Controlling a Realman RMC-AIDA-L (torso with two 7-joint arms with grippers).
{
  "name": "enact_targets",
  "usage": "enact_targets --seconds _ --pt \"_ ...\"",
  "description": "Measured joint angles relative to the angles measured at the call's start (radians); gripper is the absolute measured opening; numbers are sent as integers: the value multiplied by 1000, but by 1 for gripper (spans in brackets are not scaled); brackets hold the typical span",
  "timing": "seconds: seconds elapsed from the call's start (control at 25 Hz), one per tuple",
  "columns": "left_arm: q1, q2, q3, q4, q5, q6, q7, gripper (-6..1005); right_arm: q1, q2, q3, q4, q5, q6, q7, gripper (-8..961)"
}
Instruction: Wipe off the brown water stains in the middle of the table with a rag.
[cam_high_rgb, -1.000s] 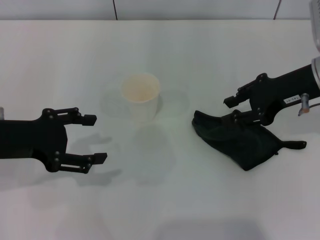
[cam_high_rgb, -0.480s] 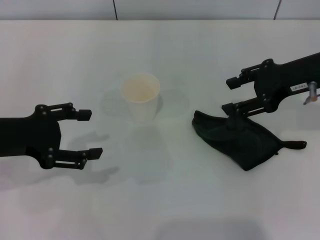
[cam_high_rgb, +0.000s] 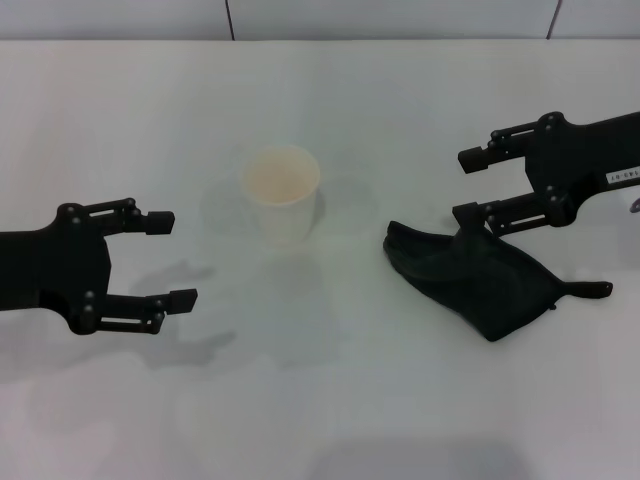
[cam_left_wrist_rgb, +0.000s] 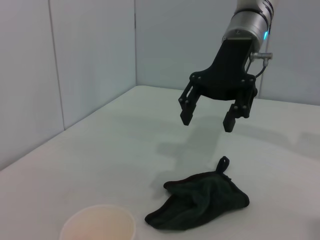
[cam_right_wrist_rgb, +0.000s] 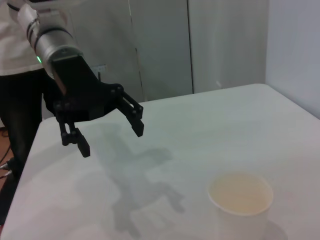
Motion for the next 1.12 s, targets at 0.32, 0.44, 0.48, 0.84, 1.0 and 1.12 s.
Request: enact_targets --seconds 0.32,0.44,0.48,0.84,1.0,1.12 --pt "0 0 0 -11 -3 6 0 888 -2 0 11 -4 8 -19 0 681" --pt "0 1 0 -19 -3 6 0 888 -2 0 11 -3 8 -19 0 681" --pt "0 1 0 -21 -3 5 0 888 -2 1 11 -2 8 -19 0 681" --pt "0 2 0 -21 -2 4 1 888 -2 6 11 -4 3 -19 6 681" --pt "0 2 0 -22 0 4 4 888 -2 7 11 -4 1 -19 9 681" --pt "0 2 0 -21 0 5 6 888 -2 7 9 -3 0 -19 10 681"
